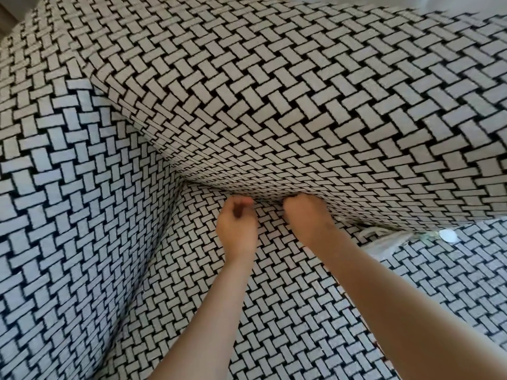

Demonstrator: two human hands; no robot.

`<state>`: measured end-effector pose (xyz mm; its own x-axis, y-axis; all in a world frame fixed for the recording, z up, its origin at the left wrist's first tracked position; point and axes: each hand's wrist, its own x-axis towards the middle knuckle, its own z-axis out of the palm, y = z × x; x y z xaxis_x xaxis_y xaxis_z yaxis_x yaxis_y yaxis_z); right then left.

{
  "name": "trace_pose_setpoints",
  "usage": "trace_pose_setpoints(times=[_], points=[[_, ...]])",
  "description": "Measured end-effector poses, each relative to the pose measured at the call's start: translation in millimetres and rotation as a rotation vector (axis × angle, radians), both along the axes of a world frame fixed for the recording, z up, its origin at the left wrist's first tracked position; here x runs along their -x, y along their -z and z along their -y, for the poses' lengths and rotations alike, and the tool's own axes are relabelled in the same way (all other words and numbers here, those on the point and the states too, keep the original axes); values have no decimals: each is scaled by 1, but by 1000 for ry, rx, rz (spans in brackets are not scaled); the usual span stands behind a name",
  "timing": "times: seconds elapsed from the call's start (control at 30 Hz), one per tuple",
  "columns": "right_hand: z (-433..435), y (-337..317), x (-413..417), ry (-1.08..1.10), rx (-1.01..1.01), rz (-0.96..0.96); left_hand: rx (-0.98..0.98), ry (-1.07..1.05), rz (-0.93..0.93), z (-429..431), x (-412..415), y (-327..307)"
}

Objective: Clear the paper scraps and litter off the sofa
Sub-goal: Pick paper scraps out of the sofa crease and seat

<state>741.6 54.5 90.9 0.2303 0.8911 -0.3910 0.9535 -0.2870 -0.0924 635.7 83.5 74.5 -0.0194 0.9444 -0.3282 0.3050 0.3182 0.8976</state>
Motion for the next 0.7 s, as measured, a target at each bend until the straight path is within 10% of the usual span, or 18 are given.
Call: trace_pose_setpoints(times=[0.33, 0.47, 0.7], points=[[27, 23, -12, -57, -287, -15, 531, 7, 372, -3, -11, -20], [28, 14, 6, 87, -649, -307, 668, 21, 438, -4, -19, -26], [17, -25, 49, -89, -390, -401, 823, -52, 554, -13, 8, -22]])
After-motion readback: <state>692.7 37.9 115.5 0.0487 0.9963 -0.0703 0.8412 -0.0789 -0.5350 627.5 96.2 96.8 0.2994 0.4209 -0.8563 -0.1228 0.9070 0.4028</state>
